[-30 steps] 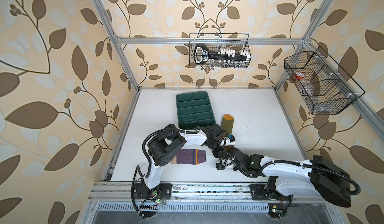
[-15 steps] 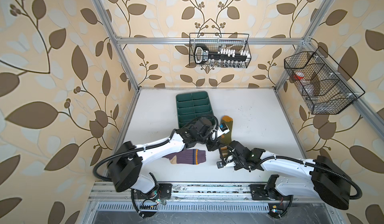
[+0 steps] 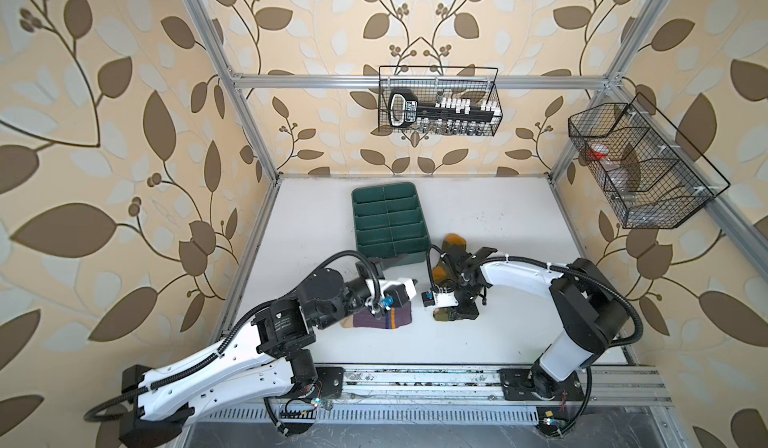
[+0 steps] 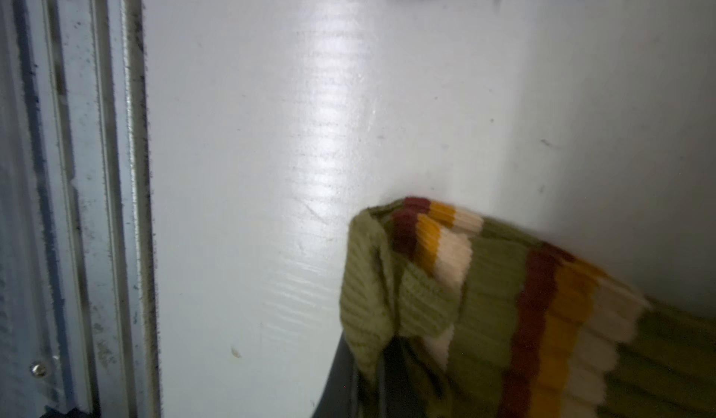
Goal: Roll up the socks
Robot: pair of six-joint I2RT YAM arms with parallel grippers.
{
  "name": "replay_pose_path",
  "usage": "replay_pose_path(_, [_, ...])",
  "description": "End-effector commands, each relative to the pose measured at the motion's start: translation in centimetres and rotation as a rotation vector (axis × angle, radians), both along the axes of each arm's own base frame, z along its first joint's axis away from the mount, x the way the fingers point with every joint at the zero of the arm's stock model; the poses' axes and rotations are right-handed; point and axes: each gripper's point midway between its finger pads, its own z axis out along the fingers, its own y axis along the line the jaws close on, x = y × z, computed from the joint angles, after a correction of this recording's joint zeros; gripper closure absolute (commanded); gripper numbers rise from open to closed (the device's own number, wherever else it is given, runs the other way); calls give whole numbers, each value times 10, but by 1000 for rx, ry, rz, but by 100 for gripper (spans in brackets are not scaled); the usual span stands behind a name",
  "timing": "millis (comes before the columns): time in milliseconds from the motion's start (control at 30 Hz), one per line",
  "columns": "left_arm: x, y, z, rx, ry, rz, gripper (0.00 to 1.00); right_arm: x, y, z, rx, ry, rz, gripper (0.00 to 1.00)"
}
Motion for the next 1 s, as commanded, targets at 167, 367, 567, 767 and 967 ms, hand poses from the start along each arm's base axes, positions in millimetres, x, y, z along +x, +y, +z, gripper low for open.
replay_pose_path(167, [-17,-42,-171,494,-177,4,41,-16,-13,-25,-117,289,-72,100])
replay_pose_path(367, [-6,-65,-225,522,-121,69,44,-16,-13,-32,-134,319,-83,100])
replay_pose_path(567, [-4,-90,-249,506,-100,57,45,-16,-9,-32,-113,320,-84,100])
replay_pose_path(767, [3,-97,-259,490,-55,56,52,-16,-5,-25,-78,308,-80,100])
replay_pose_path(967, [3,-106,-283,514,-10,34,62,-20,-2,-19,-45,309,-78,100])
